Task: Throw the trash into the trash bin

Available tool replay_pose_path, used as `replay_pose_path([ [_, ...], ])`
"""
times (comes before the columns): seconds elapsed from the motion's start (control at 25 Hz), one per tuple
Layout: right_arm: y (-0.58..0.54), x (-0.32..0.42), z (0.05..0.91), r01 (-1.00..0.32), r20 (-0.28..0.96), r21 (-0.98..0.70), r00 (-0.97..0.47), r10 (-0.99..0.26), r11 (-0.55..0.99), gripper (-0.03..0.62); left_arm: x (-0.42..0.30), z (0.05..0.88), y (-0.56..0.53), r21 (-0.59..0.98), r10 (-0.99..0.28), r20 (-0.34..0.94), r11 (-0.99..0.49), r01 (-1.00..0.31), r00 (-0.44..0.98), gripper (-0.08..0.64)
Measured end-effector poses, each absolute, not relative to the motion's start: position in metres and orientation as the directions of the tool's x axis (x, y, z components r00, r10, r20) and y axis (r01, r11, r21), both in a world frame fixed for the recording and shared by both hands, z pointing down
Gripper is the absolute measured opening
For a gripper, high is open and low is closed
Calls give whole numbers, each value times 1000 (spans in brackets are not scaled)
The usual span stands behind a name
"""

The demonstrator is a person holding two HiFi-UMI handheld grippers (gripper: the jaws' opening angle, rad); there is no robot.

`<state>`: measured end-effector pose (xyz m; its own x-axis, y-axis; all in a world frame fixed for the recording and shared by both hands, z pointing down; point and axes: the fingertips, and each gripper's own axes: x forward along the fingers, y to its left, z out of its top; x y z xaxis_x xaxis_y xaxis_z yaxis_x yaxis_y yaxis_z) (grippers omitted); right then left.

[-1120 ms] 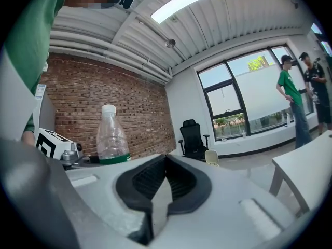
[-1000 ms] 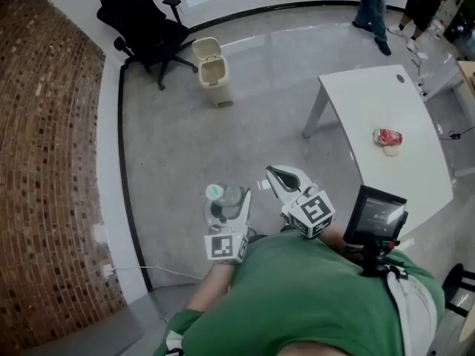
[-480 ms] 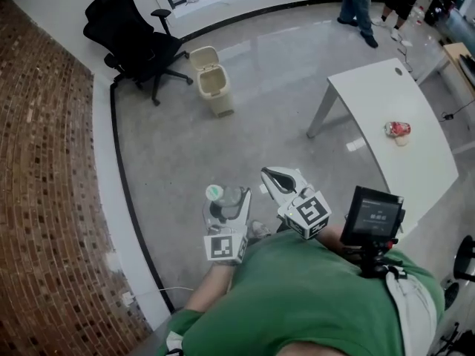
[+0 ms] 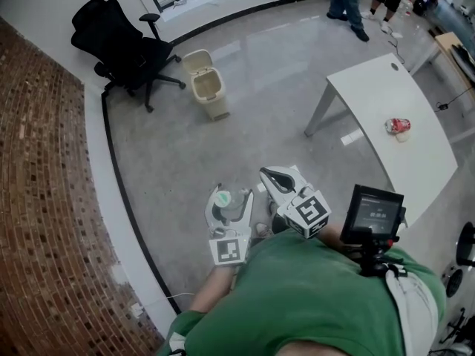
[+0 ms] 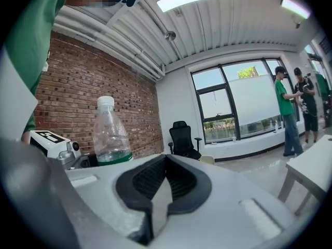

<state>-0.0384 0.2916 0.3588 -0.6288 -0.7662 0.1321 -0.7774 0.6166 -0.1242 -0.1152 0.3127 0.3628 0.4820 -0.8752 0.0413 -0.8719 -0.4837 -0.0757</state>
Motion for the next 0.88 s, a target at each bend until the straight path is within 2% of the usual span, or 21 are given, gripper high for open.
replay_pose_path([
  [0.2, 255, -43, 365, -764, 127, -139, -644, -754, 630, 3, -118, 368, 278, -88, -888, 52, -460, -884, 457, 331],
  [0.44, 186, -47, 358, -742, 92, -150, -669, -738, 653, 3, -110, 362, 216, -248, -871, 57, -486, -838, 488, 331],
  [0.6, 150, -42, 360, -739, 85, -160, -670, -737, 654, 3, -105, 362, 174, -241, -869, 51, -490, -838, 493, 331],
  [0.88, 99, -18, 365, -752, 88, -176, -655, -751, 635, 3, -100, 382, 120, -201, -880, 128, -474, -857, 456, 331],
])
